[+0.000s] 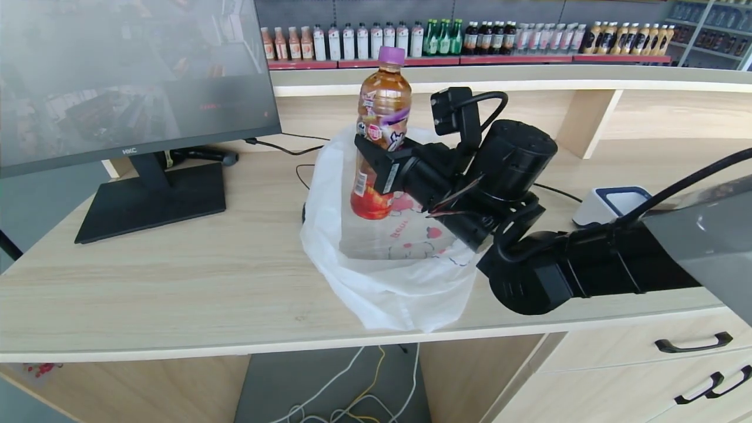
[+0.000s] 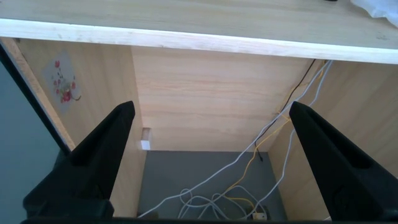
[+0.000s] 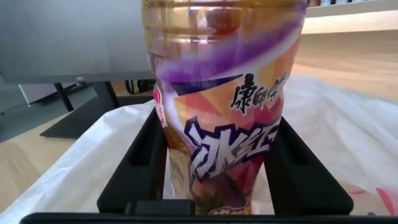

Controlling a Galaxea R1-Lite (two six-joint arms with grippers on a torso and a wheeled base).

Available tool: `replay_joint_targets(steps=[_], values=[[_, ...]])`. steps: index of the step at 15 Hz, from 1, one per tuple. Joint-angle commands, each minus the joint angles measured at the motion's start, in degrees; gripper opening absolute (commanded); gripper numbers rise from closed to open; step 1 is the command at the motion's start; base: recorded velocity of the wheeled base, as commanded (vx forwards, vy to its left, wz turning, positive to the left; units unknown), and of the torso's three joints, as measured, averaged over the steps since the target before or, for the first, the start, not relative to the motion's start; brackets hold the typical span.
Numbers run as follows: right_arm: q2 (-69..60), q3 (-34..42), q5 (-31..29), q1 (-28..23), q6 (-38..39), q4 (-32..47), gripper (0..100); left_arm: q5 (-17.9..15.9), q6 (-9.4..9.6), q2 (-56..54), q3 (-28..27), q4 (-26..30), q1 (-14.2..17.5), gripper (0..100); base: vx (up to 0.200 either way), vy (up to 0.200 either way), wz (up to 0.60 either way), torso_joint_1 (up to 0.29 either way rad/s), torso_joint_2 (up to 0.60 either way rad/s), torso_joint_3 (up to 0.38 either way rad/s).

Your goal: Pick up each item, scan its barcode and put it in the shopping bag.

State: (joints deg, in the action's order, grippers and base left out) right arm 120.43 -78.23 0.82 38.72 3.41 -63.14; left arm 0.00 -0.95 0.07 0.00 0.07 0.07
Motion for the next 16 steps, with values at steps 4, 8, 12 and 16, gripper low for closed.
replay_joint_targets(steps=[4, 8, 12, 16], values=[[2.53, -2.63, -0.11, -1.54, -0.34, 0.03, 0, 0.0, 0.07, 0.01, 0.0, 0.01, 0.01, 100, 0.0, 0.0, 0.0, 0.0, 0.0, 0.0], [2.53, -2.11, -0.2, -1.54, -2.01, 0.12, 0, 0.0, 0.07, 0.01, 0.0, 0.01, 0.01, 100, 0.0, 0.0, 0.0, 0.0, 0.0, 0.0], [3.23, 0.88, -0.64, -1.45, -3.68, -0.15, 0, 0.0, 0.25, 0.01, 0.0, 0.01, 0.01, 100, 0.0, 0.0, 0.0, 0.0, 0.0, 0.0], [3.58, 2.11, -0.64, -1.45, -4.82, -0.32, 0, 0.0, 0.16, 0.01, 0.0, 0.01, 0.01, 100, 0.0, 0.0, 0.0, 0.0, 0.0, 0.0]])
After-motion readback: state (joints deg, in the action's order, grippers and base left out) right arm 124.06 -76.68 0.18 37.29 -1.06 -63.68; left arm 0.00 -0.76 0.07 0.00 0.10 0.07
